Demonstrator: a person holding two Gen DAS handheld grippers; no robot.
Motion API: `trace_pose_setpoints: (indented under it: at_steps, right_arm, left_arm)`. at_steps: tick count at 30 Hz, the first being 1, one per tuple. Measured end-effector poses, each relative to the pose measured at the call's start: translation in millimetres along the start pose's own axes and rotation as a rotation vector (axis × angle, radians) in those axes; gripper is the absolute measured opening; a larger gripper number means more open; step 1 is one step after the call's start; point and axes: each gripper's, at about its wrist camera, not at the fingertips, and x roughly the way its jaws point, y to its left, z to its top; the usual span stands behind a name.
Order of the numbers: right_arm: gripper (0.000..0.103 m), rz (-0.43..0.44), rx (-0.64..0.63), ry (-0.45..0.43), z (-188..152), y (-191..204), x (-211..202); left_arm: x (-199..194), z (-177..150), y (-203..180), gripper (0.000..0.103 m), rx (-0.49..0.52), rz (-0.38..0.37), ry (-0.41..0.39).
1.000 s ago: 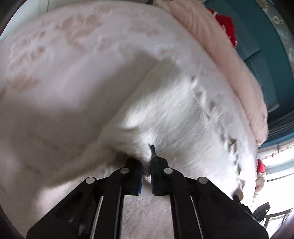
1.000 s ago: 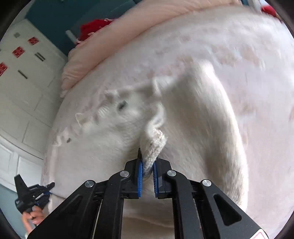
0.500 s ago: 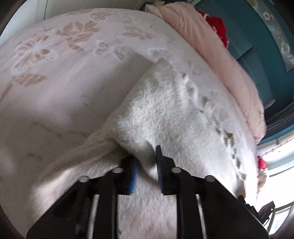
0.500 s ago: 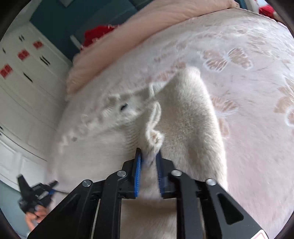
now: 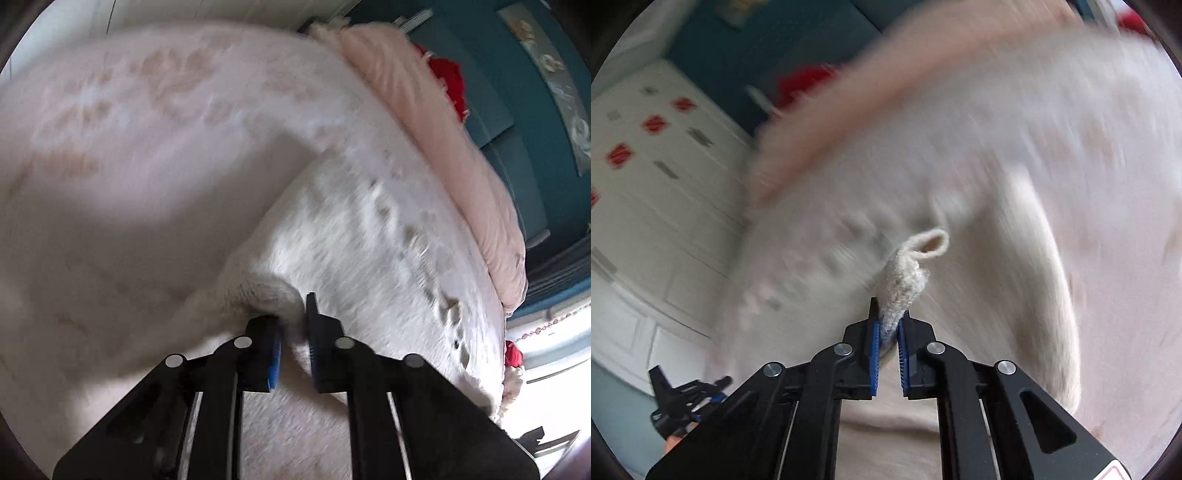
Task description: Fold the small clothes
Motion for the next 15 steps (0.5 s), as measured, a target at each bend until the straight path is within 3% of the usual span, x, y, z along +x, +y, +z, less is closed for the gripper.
trace_pose_setpoints:
  at_steps: [2, 3, 6, 8, 9, 12, 14, 15]
  right_arm:
    - [0.008, -0.006, -0.045, -0.053, 6, 5, -14]
    - [0.008, -0.039, -0.043, -0.028, 4, -5, -7]
    - [0.008, -0.202, -0.005, 0.16, -18, -53, 41]
    - [0.014, -0.155, 0.028, 0.11, -17, -58, 27]
    - [0.024, -0.182, 0.035, 0.084, -14, -54, 18]
    - [0.024, -0.227, -0.048, -0.062, -7, -17, -22]
    - [0.024, -0.161, -0.133, -0.077, -5, 19, -26]
    - [0.024, -0.101, -0.205, -0.019, -6, 49, -13]
  left_arm:
    - [6, 0, 2, 0.012, 0.016, 0.021, 0.016]
    - [11, -1, 6, 0.012, 0.015, 0.031, 0.035]
    - [20, -11, 16, 0.014, 0.029, 0.028, 0.041]
    - [13, -15, 15, 0.018, 0.053, 0.013, 0.033]
    - [8, -16, 16, 0.023, 0.063, -0.008, 0.03]
    - [-1, -19, 23, 0.028, 0.086, -0.048, 0.018]
    - [-1, -20, 27, 0.028, 0.105, -0.062, 0.014]
    - [1, -22, 28, 0.028, 0.119, -0.068, 0.011]
